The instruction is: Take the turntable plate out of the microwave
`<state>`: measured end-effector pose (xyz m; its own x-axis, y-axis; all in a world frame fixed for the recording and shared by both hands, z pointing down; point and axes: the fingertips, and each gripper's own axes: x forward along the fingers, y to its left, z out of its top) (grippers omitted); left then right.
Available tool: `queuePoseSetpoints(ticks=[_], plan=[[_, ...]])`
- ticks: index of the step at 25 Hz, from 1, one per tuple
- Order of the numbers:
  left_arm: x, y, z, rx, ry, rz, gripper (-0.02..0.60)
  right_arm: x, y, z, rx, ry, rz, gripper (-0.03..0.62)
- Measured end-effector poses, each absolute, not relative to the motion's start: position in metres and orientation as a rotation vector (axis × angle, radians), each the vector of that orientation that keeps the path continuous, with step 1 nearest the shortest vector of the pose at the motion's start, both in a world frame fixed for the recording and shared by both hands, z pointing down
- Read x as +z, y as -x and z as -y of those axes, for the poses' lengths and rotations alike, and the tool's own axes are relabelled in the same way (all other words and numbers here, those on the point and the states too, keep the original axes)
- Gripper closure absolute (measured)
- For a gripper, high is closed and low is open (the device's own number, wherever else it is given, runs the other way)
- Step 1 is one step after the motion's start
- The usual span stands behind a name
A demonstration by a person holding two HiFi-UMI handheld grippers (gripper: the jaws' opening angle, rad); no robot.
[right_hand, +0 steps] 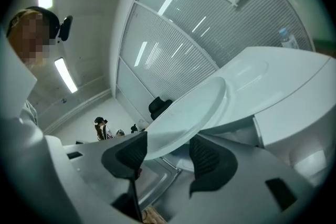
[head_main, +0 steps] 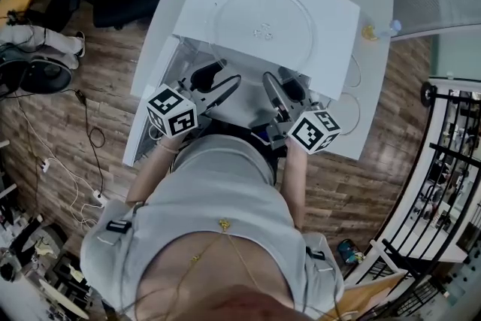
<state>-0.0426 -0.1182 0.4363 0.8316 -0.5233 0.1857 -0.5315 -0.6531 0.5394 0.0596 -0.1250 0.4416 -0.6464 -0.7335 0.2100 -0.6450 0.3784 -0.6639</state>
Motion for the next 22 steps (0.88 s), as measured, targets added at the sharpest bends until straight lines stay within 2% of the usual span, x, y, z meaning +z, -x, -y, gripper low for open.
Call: queuePoseSetpoints(ticks=[2, 6, 11, 22], plan=[[0.436, 0.042, 0.118, 0.021, -2.418, 0.765, 0.337, 0.441, -0.061, 0.119, -1.081, 1.293, -2.556, 0.332], [0.432, 0.037, 0.114, 0.041, -2.435, 0.791, 0.336, 0.440, -0.070, 0.104, -1.040, 1.350, -2.597, 0.327], [0.435, 0.052, 0.114, 0.155, -2.525, 0.902, 0.303, 0.447, -0.066, 0.092, -1.025, 1.417, -2.658, 0.326], [0.426, 0.060, 0.108, 0.321, -2.674, 1.068, 0.278, 0.425, -0.070, 0.089, -0.525, 1.657, -2.833, 0.313]])
